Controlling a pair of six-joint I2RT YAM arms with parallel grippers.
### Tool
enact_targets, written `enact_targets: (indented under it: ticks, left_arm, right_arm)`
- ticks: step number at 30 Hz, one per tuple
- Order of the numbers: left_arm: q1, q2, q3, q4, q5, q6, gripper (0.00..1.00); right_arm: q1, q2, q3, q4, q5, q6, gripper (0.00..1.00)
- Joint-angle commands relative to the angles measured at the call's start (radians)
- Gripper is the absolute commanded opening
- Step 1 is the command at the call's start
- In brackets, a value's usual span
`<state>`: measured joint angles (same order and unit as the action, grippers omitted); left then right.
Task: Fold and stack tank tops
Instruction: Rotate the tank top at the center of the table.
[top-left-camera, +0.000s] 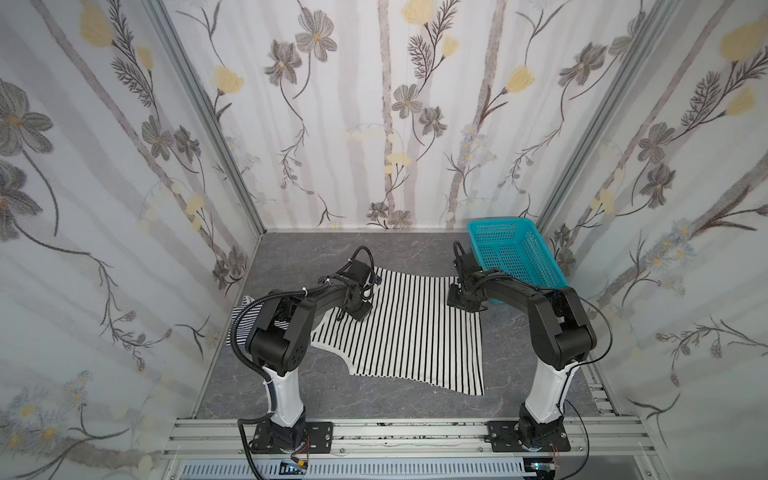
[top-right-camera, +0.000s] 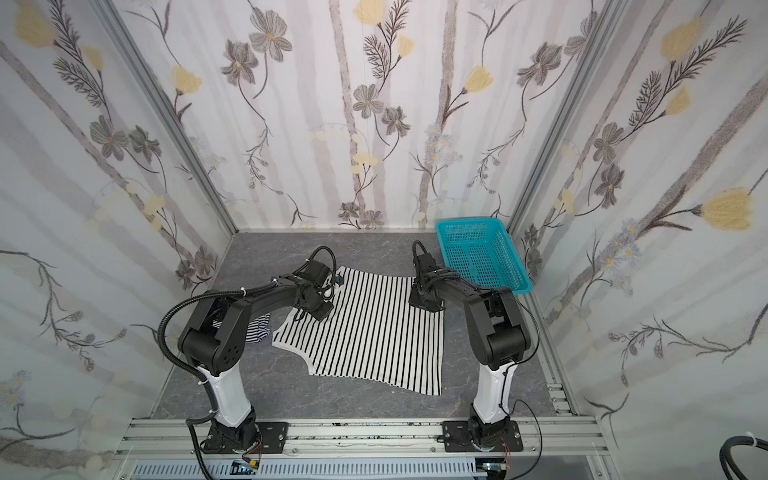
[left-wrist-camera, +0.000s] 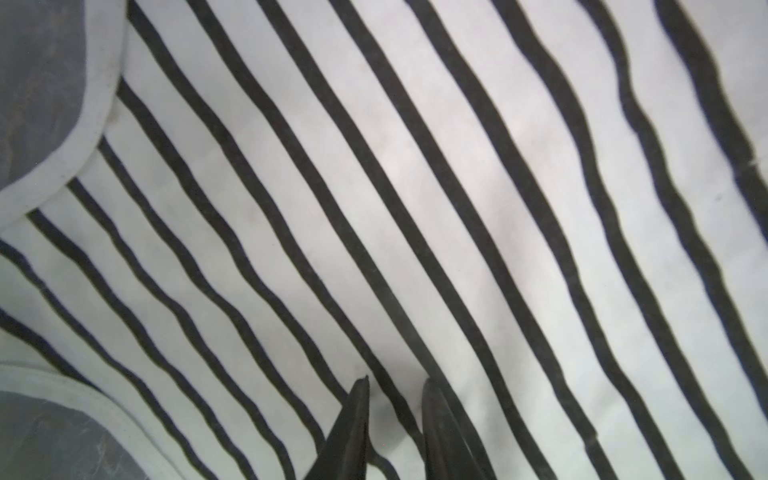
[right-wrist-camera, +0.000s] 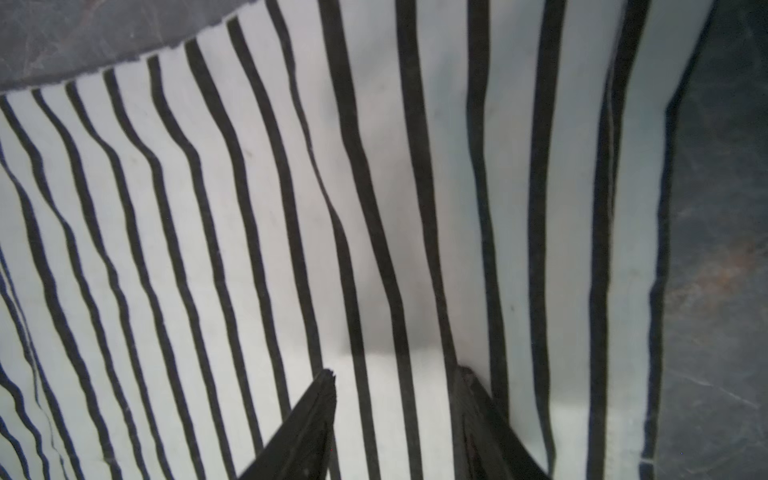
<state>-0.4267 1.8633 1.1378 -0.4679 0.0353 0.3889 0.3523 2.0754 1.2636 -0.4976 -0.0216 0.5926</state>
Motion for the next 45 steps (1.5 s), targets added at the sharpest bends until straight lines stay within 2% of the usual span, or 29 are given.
enact_targets:
  ticks: [1, 11, 18, 22, 30, 35, 41, 45]
  left_arm:
    - [0.000, -0.018, -0.054, -0.117, -0.002, -0.015, 0.25]
    - [0.007, -0.107, -0.166, -0.116, -0.007, -0.026, 0.25]
    - [0.065, -0.109, -0.168, -0.105, -0.035, -0.021, 0.25]
    - [0.097, -0.090, -0.137, -0.101, -0.045, -0.010, 0.25]
    - [0.086, -0.111, -0.088, -0.113, -0.031, -0.020, 0.26]
    - [0.063, -0.206, -0.091, -0.113, -0.008, -0.020, 0.31]
    - [0.046, -0.327, -0.127, -0.102, 0.113, 0.012, 0.38]
    - [-0.019, -0.394, -0.230, -0.070, 0.104, 0.102, 0.38]
  right_arm:
    - [0.003, 0.032, 0.042, -0.026, -0.002, -0.026, 0.48]
    - [0.010, 0.135, 0.166, -0.049, -0.041, -0.038, 0.49]
    - [0.037, 0.164, 0.216, -0.062, -0.040, -0.038, 0.49]
    - [0.061, 0.139, 0.212, -0.065, -0.035, -0.037, 0.49]
    - [0.081, 0.013, 0.200, -0.016, -0.027, -0.070, 0.53]
    - [0.098, -0.146, 0.088, 0.016, -0.041, -0.039, 0.57]
    - [0.119, -0.426, -0.236, 0.114, -0.120, 0.047, 0.65]
    - [0.138, -0.618, -0.417, 0.093, -0.152, 0.067, 0.68]
